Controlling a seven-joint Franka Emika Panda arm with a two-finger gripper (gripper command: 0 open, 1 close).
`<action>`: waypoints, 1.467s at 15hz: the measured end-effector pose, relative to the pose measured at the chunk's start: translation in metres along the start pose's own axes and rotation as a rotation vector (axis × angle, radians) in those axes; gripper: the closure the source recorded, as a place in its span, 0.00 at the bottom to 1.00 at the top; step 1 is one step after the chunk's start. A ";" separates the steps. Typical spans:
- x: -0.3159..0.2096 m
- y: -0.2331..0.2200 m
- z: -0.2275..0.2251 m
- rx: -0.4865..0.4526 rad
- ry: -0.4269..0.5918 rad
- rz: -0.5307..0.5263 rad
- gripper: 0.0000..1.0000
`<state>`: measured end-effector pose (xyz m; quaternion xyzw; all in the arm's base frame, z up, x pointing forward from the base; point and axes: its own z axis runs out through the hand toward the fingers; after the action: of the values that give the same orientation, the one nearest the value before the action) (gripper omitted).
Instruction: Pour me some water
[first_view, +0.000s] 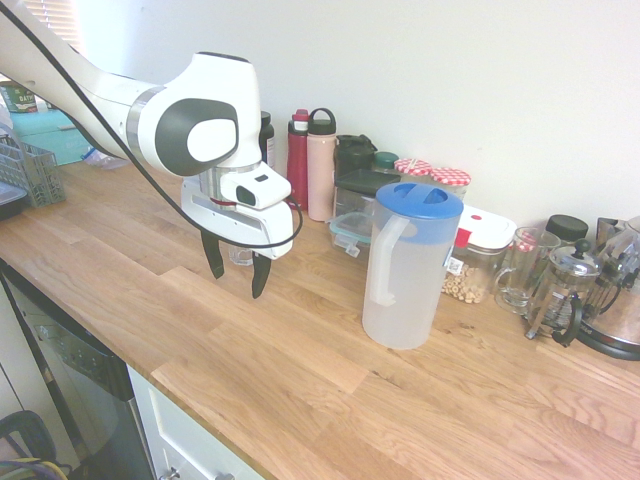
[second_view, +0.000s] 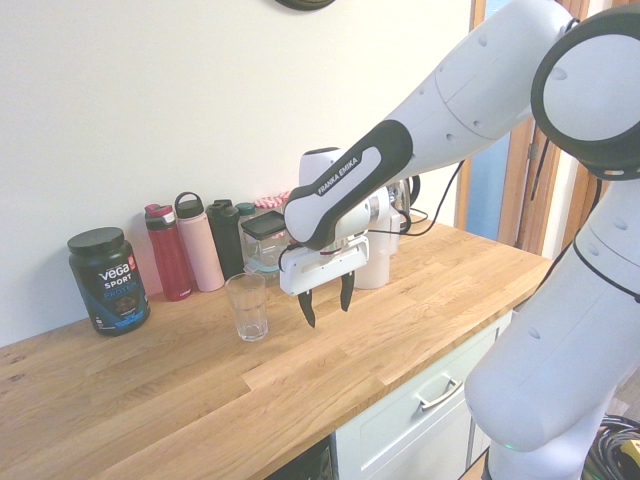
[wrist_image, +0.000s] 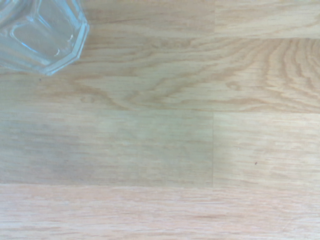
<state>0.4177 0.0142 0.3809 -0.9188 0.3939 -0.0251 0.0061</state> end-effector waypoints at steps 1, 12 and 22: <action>0.000 0.000 0.001 -0.002 -0.002 0.000 0.00; 0.067 0.055 -0.183 0.110 0.145 0.045 0.00; 0.188 0.156 -0.168 0.061 0.137 0.029 0.00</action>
<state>0.4253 -0.2282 0.5517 -0.9085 0.4058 -0.0995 0.0074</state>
